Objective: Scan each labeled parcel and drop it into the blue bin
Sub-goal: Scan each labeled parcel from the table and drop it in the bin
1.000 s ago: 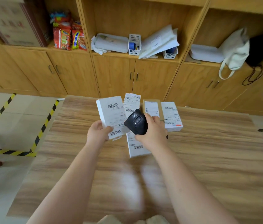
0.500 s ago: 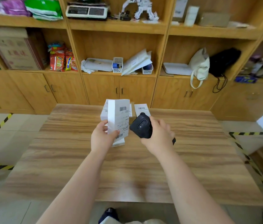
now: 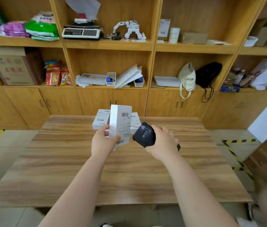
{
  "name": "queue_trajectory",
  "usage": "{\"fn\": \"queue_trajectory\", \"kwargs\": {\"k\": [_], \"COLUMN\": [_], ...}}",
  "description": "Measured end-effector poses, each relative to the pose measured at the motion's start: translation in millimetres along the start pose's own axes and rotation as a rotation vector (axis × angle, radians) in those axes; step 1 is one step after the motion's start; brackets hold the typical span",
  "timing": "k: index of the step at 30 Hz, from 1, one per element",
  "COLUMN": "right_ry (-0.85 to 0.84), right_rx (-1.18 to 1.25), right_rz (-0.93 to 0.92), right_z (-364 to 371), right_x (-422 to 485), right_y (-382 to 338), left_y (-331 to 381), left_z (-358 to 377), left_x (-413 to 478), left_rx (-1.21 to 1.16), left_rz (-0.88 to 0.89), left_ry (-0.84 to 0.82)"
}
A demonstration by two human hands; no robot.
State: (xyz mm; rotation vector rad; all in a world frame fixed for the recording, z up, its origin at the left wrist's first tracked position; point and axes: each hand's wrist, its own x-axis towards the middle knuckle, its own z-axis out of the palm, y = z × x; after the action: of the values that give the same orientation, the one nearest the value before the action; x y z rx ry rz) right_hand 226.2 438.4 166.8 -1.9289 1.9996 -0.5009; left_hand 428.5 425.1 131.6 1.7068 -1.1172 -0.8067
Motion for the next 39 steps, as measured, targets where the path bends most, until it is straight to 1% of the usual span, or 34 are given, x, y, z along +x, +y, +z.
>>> {"fn": "queue_trajectory", "kwargs": {"k": [7, 11, 14, 17, 20, 22, 25, 29, 31, 34, 39], "right_ry": [0.031, 0.066, 0.066, 0.077, 0.102, 0.129, 0.184, 0.284, 0.356, 0.481, 0.723], "right_rx": [0.019, 0.014, 0.001, 0.035, 0.081, 0.107, 0.126, 0.194, 0.186, 0.16, 0.139], "right_rz": [0.05, 0.085, 0.148, 0.23, 0.312, 0.367, 0.468, 0.661, 0.758, 0.887, 1.038], "right_z": [-6.8, -5.4, -2.3, 1.8, 4.8, 7.5, 10.4, 9.2, 7.2, 2.5, -5.8], "right_x": [-6.8, -9.1, -8.0, -3.9, -2.4, -3.5, -10.4, -36.8, -56.2, -91.2, -165.2], "right_y": [8.5, 12.6, 14.9, 13.6, 8.7, 6.4, 7.3, 17.9, 25.5, 36.3, 52.5], "left_y": [0.9, -3.2, -6.4, -6.9, -4.9, -4.6, -5.3, -0.3, 4.2, 12.4, 33.3], "left_z": [4.6, 13.0, 18.0, 21.8, 25.0, 30.3, 44.6, 74.1, 90.7, 115.2, 145.6], "left_x": [-0.8, 3.0, 11.0, 26.6, 46.8, 58.2, 68.3, 63.1, 52.0, 24.9, -43.8], "left_rx": [-0.051, -0.035, -0.033, -0.043, -0.033, -0.053, -0.167, -0.231, -0.267, -0.28, -0.263], "left_rz": [-0.009, -0.002, 0.009, 0.039, 0.027, 0.007, -0.071, -0.191, -0.232, -0.24, -0.207], "left_ry": [-0.007, -0.044, -0.097, -0.172, -0.242, -0.307, -0.437, -0.632, -0.734, -0.887, -1.136]}}
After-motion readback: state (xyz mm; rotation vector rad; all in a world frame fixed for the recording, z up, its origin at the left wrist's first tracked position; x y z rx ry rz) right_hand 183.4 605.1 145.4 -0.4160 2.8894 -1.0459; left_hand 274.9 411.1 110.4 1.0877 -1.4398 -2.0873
